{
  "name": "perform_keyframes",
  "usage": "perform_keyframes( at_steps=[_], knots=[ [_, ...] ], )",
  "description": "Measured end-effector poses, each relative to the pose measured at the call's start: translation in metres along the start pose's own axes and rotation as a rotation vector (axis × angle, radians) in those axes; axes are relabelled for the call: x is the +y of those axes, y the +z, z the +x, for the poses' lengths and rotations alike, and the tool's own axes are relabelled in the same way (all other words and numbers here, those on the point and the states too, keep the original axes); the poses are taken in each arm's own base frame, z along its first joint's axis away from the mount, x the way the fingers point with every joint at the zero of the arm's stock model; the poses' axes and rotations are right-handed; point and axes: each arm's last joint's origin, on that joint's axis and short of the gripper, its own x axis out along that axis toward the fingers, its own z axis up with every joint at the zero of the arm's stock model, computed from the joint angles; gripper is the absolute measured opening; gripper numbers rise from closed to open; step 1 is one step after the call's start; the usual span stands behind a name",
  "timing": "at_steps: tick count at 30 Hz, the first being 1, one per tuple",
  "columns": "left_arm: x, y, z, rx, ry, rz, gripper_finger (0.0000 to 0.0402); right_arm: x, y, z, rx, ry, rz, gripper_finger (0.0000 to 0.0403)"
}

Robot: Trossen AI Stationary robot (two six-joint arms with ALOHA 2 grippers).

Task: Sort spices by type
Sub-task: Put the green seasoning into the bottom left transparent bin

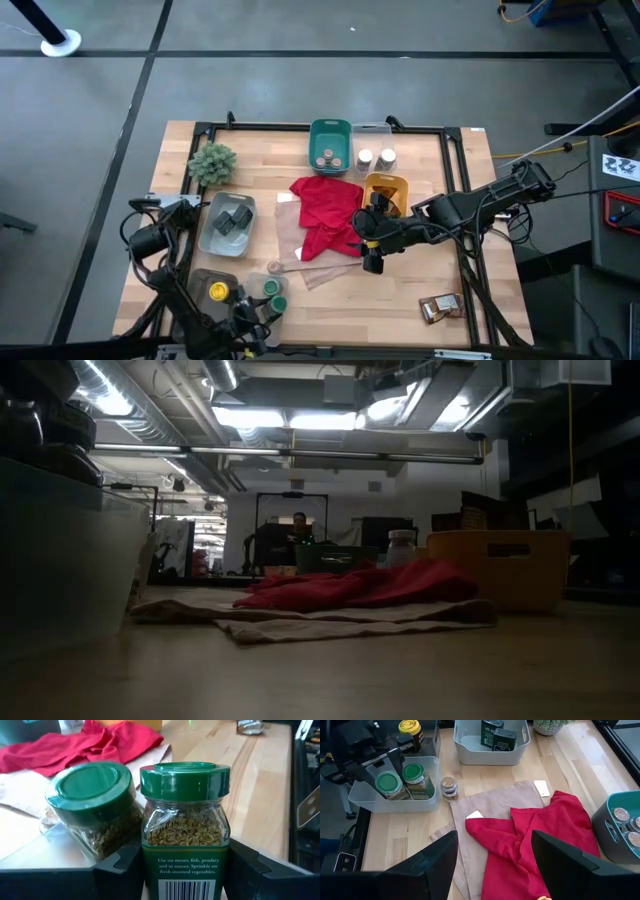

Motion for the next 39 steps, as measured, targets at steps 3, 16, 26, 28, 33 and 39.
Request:
perform_keyframes(
  at_steps=[3, 16, 26, 28, 33, 39],
  knots=[
    [0.000, 0.000, 0.004, 0.040, 0.008, -0.005, 0.0197, 0.000, 0.000, 0.000, 0.000, 0.000, -0.001, 0.0252],
    [0.001, 0.004, 0.016, 0.137, 0.030, 0.009, 0.0234, 0.003, -0.002, 0.006, 0.026, 0.023, -0.006, 0.0252],
    [0.000, 0.002, 0.003, 0.149, -0.002, 0.023, 0.0236, 0.023, -0.013, 0.058, 0.099, 0.058, -0.027, 0.0252],
    [0.000, 0.002, 0.003, 0.150, -0.003, 0.029, 0.0236, 0.030, -0.013, 0.074, 0.079, 0.083, -0.042, 0.0252],
    [0.000, 0.002, 0.004, 0.151, -0.004, 0.036, 0.0237, 0.046, -0.021, 0.118, 0.042, 0.117, -0.052, 0.0252],
    [0.000, 0.002, 0.003, 0.152, -0.005, 0.044, 0.0237, 0.061, -0.033, 0.162, 0.003, 0.175, -0.035, 0.0252]
  ],
)
